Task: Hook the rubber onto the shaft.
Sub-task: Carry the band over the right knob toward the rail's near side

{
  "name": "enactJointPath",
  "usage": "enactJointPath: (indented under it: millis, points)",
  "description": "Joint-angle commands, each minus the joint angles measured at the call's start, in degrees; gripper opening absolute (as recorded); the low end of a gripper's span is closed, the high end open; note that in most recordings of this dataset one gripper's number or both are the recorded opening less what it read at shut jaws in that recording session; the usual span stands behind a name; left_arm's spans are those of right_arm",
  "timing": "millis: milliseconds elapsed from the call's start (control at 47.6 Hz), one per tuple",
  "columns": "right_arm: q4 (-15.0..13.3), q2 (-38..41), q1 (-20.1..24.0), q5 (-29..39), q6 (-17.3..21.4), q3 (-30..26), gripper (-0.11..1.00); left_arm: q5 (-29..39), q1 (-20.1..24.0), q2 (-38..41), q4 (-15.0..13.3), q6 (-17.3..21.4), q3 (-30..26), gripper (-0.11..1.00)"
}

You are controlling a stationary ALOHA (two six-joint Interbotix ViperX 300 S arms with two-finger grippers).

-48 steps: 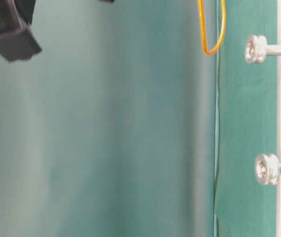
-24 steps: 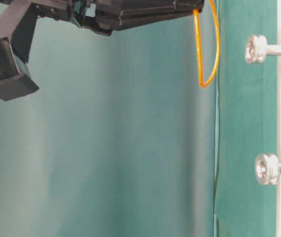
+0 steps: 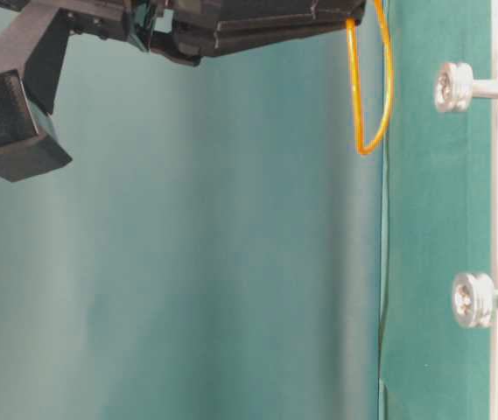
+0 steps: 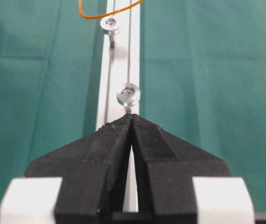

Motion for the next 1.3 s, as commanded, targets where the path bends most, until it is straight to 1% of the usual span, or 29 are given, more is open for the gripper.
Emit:
enactJointPath:
  millis: [0, 526, 1283]
  points:
    - [-0.09, -0.35, 0.0, -0.88, 0.09, -0.79, 0.07, -0.26, 0.18, 0.44, 0.09, 0.0, -1.85, 0.0]
    - [0.18, 1.14, 0.0, -5.89, 0.18, 2.02, 0.07, -0.26, 0.18, 0.44, 0.09, 0.0, -1.85, 0.0]
    - [0.35, 1.23, 0.44, -6.06, 0.26, 2.02, 0.07, -0.26, 0.18, 0.44, 0.09, 0.0, -1.93, 0.0]
